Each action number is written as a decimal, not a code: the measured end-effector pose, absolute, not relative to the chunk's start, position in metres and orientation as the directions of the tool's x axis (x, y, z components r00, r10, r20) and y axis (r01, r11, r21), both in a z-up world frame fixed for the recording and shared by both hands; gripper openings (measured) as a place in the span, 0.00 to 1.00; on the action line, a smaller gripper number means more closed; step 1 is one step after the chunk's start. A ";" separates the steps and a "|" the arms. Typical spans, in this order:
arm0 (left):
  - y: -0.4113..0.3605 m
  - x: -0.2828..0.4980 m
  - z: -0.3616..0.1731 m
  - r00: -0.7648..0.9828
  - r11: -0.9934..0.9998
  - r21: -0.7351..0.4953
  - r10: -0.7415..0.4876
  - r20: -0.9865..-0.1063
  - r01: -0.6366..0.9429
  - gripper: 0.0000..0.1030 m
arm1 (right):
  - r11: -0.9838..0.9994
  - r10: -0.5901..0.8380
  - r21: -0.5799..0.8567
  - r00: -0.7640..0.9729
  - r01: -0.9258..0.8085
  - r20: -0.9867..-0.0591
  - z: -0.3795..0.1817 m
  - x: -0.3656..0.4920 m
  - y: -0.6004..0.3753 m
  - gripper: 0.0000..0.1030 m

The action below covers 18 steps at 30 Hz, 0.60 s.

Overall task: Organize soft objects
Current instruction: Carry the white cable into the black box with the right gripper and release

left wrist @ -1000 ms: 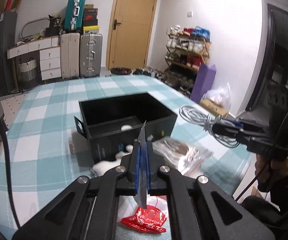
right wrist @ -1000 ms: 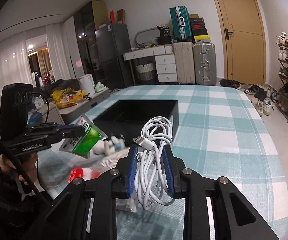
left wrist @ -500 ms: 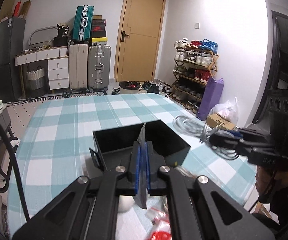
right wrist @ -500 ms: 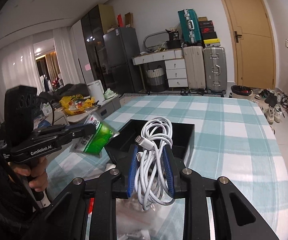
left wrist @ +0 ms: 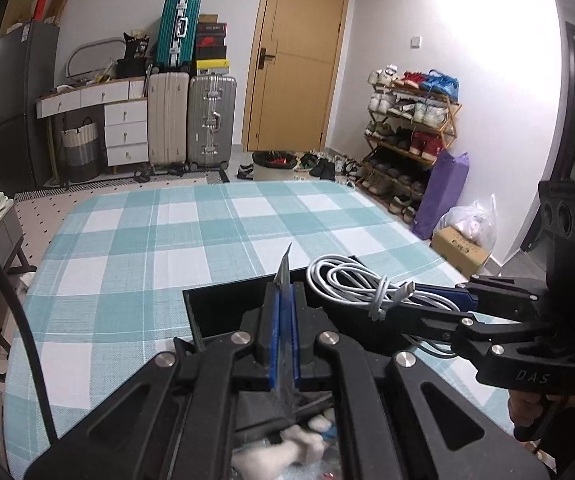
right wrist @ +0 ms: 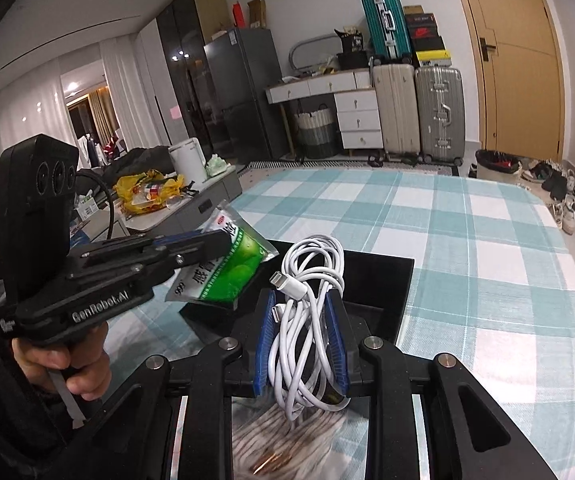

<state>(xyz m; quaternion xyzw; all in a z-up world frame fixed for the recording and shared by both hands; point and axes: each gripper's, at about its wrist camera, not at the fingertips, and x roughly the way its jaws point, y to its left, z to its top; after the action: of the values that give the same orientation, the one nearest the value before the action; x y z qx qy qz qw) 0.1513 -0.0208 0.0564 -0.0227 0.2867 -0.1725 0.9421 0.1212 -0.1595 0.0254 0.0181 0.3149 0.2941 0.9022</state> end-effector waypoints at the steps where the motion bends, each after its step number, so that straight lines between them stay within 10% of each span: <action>1: -0.022 0.154 0.054 0.772 0.939 -0.142 -0.339 -0.538 0.313 0.02 | 0.827 0.539 0.215 0.624 -0.519 -0.566 0.023 0.125 -0.158 0.24; 18: -0.036 0.177 0.024 0.731 0.944 -0.100 -0.308 -0.609 0.315 0.07 | 0.836 0.497 0.168 0.590 -0.523 -0.637 -0.006 0.165 -0.141 0.26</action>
<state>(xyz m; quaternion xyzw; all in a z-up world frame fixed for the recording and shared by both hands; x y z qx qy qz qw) 0.1775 -0.0356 0.0236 0.0051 0.3264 -0.1675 0.9303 0.1650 -0.1408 -0.0058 -0.0183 0.3513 0.2859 0.8914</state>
